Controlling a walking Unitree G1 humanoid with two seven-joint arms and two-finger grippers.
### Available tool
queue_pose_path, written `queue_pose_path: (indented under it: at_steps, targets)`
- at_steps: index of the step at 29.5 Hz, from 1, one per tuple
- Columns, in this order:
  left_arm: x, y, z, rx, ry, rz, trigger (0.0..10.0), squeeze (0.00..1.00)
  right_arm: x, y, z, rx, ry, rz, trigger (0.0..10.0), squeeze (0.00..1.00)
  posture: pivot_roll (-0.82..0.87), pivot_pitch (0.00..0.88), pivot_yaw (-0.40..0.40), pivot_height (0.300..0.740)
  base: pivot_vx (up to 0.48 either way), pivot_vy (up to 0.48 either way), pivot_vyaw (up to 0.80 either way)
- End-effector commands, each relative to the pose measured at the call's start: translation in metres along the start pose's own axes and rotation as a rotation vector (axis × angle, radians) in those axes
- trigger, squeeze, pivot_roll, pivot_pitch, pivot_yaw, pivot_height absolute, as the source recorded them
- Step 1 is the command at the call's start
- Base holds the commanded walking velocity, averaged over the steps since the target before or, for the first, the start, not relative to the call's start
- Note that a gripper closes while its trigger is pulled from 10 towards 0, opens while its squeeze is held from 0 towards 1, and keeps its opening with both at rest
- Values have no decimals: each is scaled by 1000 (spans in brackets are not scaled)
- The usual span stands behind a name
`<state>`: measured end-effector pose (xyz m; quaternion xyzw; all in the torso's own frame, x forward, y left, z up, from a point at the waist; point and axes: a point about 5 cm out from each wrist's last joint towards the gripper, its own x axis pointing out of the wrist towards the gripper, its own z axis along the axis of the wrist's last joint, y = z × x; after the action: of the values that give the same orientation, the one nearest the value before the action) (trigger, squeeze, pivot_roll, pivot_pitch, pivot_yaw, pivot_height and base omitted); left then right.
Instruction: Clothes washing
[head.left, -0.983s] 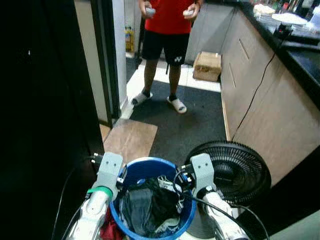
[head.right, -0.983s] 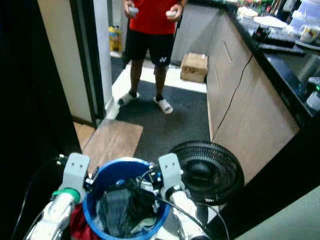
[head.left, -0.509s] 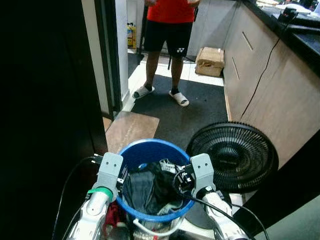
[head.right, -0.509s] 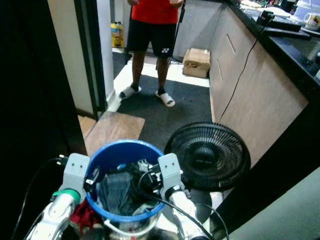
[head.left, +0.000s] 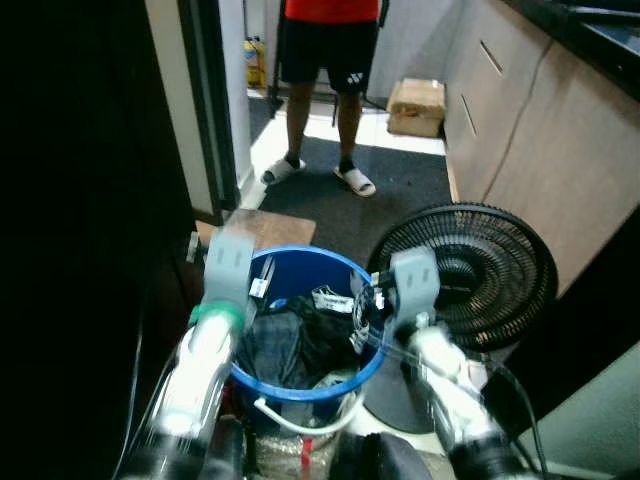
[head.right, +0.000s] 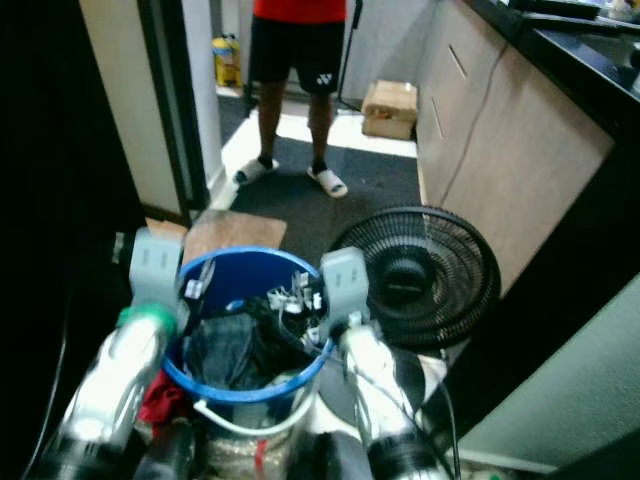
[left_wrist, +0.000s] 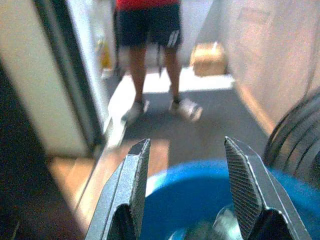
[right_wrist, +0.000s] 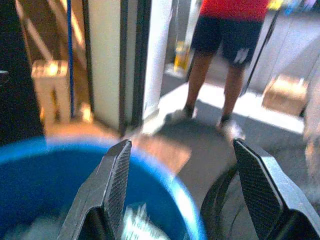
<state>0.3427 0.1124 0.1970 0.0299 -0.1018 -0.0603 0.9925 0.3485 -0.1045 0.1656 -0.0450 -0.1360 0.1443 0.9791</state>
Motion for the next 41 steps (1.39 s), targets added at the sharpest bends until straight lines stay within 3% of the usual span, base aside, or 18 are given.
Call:
queue_pose_path:
  at_steps: [1, 5, 10, 19, 30, 36, 41]
  targets:
    - [1, 1, -8, -8, 58, 14, 10000, 0, -3, -1, -10, 17, 55, 1, 10000, 0, 105, 86, -28, 580, 0, 0, 0]
    - [14, -6, 2, -35, 50, 23, 10000, 0, 4, 4, -9, 8, 67, 47, 10000, 0, 112, 124, -29, 580, 0, 0, 0]
    - [24, -13, -5, -13, 110, 44, 10000, 0, 5, 15, -20, -16, 133, 116, 10000, 0, 116, 160, -25, 580, 0, 0, 0]
    - [20, -1, -28, 44, 243, 111, 10000, 0, -6, 24, -45, -33, 254, 175, 10000, 0, 120, 220, 4, 580, 0, 0, 0]
    - [16, 3, -35, 49, 271, 139, 10000, 0, -15, 28, -55, -52, 292, 244, 10000, 0, 124, 226, 9, 580, 0, 0, 0]
    - [16, 6, -31, 23, 274, 161, 10000, 0, -15, 31, -56, -72, 296, 272, 10000, 0, 125, 228, 8, 580, 0, 0, 0]
    - [21, 8, -10, -40, 226, 164, 10000, 0, -15, 35, -53, -117, 273, 324, 10000, 0, 130, 232, 7, 580, 0, 0, 0]
